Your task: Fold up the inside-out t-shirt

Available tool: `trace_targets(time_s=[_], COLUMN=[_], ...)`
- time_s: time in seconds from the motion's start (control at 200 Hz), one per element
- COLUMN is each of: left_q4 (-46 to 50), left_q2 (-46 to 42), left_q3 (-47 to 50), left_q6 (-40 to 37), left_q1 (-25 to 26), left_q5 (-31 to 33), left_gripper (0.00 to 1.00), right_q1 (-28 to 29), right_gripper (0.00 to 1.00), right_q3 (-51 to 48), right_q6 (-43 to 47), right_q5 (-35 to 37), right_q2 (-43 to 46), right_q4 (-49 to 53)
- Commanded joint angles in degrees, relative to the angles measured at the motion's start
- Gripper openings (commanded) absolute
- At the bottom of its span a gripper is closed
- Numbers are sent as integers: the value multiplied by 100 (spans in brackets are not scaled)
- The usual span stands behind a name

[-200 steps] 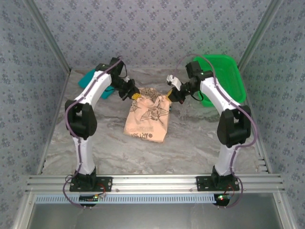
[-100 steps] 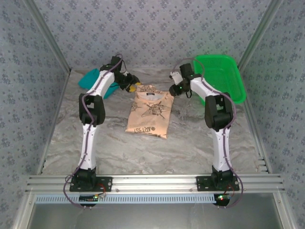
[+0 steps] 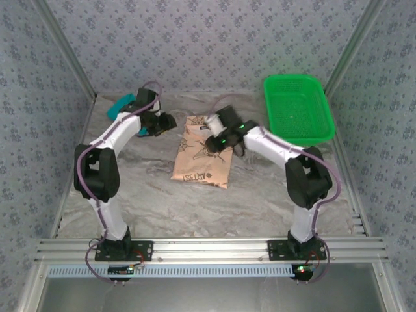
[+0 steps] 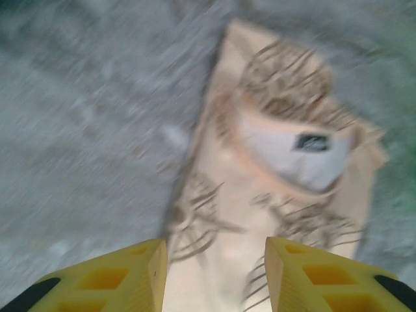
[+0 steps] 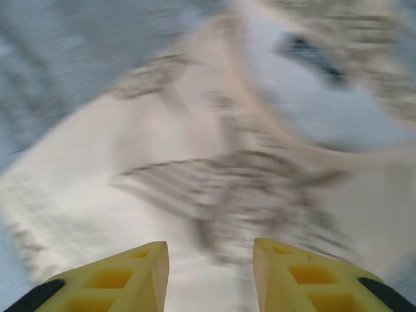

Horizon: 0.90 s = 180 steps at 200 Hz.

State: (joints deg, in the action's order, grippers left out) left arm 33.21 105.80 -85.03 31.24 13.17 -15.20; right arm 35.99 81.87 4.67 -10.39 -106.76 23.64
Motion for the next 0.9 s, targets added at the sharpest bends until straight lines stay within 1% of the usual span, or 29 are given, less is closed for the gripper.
trace_targets(time_s=[0.0, 0.05, 0.095, 0.195, 0.215, 0.26, 0.285, 0.345, 0.385, 0.41, 0.465, 0.52, 0.6, 0.655, 0.74, 0.815, 0.845, 0.895], left_q4=[-54, -43, -4, -148, -244, -451, -572, -952, -1149, -1186, -1233, -1262, -1332, -1379, -1425, -1578, -1653, -1759], left_q2=[-674, -936, -1140, -1642, -1754, -2013, -2156, -2432, -2583, -2635, -2723, -2789, -2915, -3004, -3114, -3219, -3275, -3381], left_q3=[465, 661, 837, 1339, 1466, 1758, 1916, 2306, 2477, 2536, 2609, 2702, 2940, 3170, 3475, 3743, 3846, 3983], left_q6=[-238, -296, -275, -225, -240, -220, -235, -306, -419, -426, -562, -763, -1063, -1305, -1864, -2344, -2550, -2780], left_q1=[-127, -185, -229, -254, -252, -253, -249, -261, -258, -262, -247, -198, -56, 115, 517, 861, 985, 1141], left_q5=[753, 880, 1013, 1197, 1156, 1104, 1058, 664, 364, 233, -61, -214, -301, -284, -211, -194, -163, 90], left_gripper=[45, 44, 41, 40, 42, 54, 58, 72, 77, 79, 80, 74, 72, 72, 74, 81, 81, 81], right_q1=[422, 572, 674, 973, 1047, 1214, 1297, 1509, 1656, 1753, 2044, 2337, 2596, 2468, 1872, 1133, 835, 305], right_gripper=[38, 35, 32, 31, 31, 31, 31, 31, 31, 31, 31, 33, 35, 37, 40, 42, 42, 42], right_q3=[-173, -160, -148, -498, -648, -969, -1178, -1719, -2006, -2188, -2558, -2831, -3097, -3173, -3045, -2816, -2710, -2519], right_q6=[-199, -142, -93, 132, 184, 298, 360, 429, 477, 459, 369, 249, 254, 246, 592, 1296, 1699, 2302], right_q5=[-50, 26, 82, 112, 124, 102, 76, -25, -192, -228, -347, -458, -557, -487, -1057, -1537, -1712, -2006], right_q2=[-391, -646, -836, -896, -844, -682, -583, -342, -168, -44, 288, 661, 1304, 1740, 2192, 2311, 2282, 2170], right_q4=[-465, -583, -617, -688, -743, -847, -895, -940, -942, -940, -902, -796, -563, -331, 79, 210, 233, 193])
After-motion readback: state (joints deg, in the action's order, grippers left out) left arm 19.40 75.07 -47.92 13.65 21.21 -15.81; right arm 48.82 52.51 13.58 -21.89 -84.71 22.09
